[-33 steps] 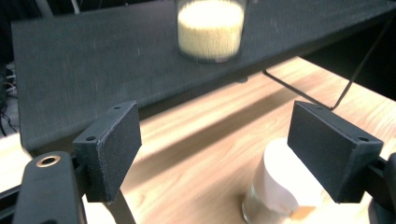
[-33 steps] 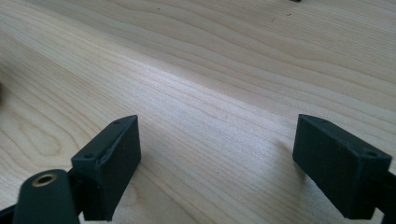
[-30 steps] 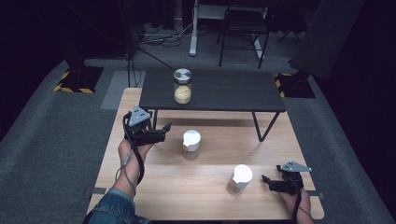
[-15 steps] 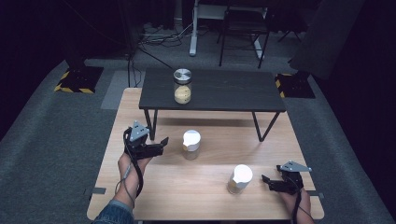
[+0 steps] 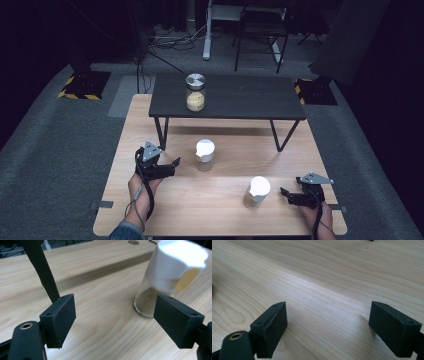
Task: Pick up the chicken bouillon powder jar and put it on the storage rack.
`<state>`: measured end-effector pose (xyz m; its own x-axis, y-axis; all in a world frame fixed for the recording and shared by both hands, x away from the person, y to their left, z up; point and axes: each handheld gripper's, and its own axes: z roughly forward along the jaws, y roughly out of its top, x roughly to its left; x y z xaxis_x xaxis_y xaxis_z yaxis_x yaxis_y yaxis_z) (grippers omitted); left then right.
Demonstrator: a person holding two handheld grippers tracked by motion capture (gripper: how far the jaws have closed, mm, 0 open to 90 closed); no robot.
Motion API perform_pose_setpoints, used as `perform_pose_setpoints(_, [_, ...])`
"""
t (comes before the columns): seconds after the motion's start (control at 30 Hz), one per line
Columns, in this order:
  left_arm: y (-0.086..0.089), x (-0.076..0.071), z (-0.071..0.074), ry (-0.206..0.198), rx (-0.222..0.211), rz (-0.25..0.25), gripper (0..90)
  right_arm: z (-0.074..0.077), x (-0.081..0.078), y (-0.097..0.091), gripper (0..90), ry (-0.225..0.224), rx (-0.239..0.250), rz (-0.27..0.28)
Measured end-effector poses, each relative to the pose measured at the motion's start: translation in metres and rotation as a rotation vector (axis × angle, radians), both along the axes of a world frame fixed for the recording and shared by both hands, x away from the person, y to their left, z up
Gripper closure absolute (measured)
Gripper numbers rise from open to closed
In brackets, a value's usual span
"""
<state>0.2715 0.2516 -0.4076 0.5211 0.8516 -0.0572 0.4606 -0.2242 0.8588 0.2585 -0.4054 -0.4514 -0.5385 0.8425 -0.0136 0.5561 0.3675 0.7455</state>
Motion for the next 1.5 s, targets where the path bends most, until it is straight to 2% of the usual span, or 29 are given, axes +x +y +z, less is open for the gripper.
perform_pose_setpoints(0.33, [-0.002,0.003,-0.021,0.034,0.032,-0.011,18.1,0.0,0.0,0.0,14.9,0.0,0.0,0.0])
perform_pose_setpoints(0.83, [-0.009,0.006,-0.042,0.088,0.086,-0.027,18.1,0.0,0.0,0.0,14.9,0.0,0.0,0.0])
perform_pose_setpoints(1.07, [-0.016,0.009,-0.044,0.123,0.126,-0.034,18.1,0.0,0.0,0.0,14.9,0.0,0.0,0.001])
perform_pose_setpoints(1.27, [-0.027,0.013,-0.042,0.155,0.185,-0.043,18.2,0.0,0.0,0.0,14.9,0.0,0.0,0.0])
perform_pose_setpoints(1.37, [-0.027,0.014,-0.042,0.168,0.171,-0.034,17.8,0.0,0.0,0.0,14.9,-0.001,0.0,0.001])
perform_pose_setpoints(1.5, [-0.027,0.014,-0.042,0.167,0.171,-0.033,17.3,0.0,0.0,0.0,14.9,0.0,0.0,0.001])
